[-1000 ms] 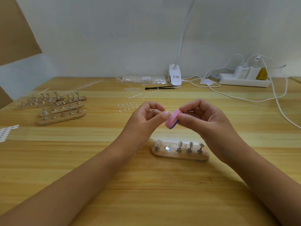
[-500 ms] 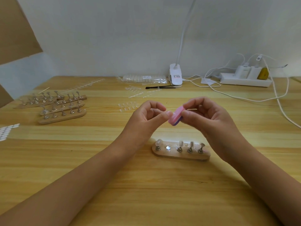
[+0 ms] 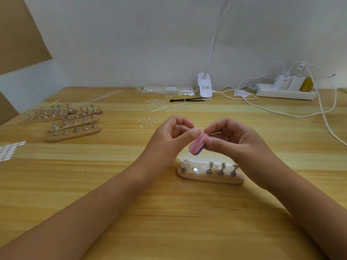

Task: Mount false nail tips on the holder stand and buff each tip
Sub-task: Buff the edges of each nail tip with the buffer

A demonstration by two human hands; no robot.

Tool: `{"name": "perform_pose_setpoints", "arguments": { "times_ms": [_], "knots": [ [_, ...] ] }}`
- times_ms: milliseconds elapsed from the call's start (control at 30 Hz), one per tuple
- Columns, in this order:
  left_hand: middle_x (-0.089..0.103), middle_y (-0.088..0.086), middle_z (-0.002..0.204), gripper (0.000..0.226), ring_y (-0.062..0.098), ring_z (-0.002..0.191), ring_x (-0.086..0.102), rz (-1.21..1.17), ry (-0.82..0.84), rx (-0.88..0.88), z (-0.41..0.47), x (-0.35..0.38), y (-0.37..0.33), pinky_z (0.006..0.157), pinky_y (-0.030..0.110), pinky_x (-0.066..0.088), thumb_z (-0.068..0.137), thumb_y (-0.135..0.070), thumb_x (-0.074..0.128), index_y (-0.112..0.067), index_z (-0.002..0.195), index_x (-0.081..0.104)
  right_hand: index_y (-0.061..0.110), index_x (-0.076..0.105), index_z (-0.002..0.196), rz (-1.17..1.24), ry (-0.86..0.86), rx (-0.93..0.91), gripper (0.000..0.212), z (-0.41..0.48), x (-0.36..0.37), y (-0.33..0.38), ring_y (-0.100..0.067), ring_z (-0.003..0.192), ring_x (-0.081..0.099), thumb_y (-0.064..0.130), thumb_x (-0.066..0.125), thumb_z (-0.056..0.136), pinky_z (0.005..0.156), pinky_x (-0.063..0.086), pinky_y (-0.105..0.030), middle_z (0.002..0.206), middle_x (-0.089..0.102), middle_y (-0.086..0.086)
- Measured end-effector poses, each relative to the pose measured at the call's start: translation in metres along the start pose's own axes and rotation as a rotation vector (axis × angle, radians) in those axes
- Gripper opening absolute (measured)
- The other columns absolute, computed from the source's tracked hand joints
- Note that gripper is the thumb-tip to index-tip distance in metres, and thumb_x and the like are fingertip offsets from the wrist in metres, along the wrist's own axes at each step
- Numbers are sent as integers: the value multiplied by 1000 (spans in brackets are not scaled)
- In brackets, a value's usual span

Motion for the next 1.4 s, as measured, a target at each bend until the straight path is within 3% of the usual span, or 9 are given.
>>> {"name": "perform_pose_setpoints", "arguments": {
  "times_ms": [133,267,433,567,700,833,967,1100,1400],
  "knots": [
    [70,-12,79,12,0,80,63,-13,-16,2,2,-2,0,83,21,46,89,-27,68,-23,96,59,13,66,100,46,-178,-53,32,0,-22,7,-21,97,71,25,73,72,85,54,-22,96,74,-4],
    [66,-16,72,12,0,76,62,4,11,9,0,1,0,79,17,50,91,-25,66,-20,98,58,8,65,100,5,5,0,30,0,-2,-1,-21,95,72,22,74,74,83,54,-21,95,75,-8],
    [67,-11,79,12,0,77,61,-20,-22,-8,1,-2,0,85,22,47,89,-25,69,-22,96,59,16,67,98,56,-160,-52,27,1,-21,4,-19,95,71,24,74,74,90,55,-28,96,74,-5],
    [67,-12,77,12,3,79,64,-2,-5,-7,0,0,0,87,25,50,90,-25,67,-21,97,58,11,66,97,1,16,-4,26,0,-1,-1,-20,93,73,21,75,74,83,55,-21,94,75,-8],
    [68,-11,78,11,-4,73,60,-3,-26,3,3,-4,-1,78,15,46,90,-24,68,-23,94,58,14,66,98,51,-167,-54,31,0,-20,5,-17,93,71,26,75,70,90,56,-27,94,74,-4],
    [66,-16,72,10,-3,71,60,1,2,3,2,0,0,73,12,47,91,-23,67,-22,95,58,9,66,96,32,-39,-17,32,0,-7,1,-18,90,73,24,76,70,81,55,-20,91,75,-5],
    [68,-10,79,11,-3,75,61,-14,-15,3,2,-3,-2,76,14,45,90,-23,68,-23,95,58,15,67,96,71,-167,-59,29,0,-22,7,-18,92,72,26,75,71,85,55,-24,93,75,-5],
    [67,-13,76,12,1,77,62,-2,-4,-8,1,-1,-1,81,19,48,91,-23,67,-21,97,57,9,66,95,34,-28,-7,30,-2,-5,4,-20,91,73,24,76,70,80,55,-20,92,75,-8],
    [69,-11,80,11,-1,79,63,4,-13,-11,1,-2,1,80,18,46,89,-27,68,-24,94,58,9,65,96,64,-141,-30,30,-1,-15,6,-21,92,72,21,74,70,85,56,-25,93,75,-6]
  ]
}}
Point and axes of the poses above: each hand's wrist, its own z-axis towards the middle knuckle, its own x-axis out of the palm, y = z × x, the point moved 9 cm from there along z, towards the middle knuckle
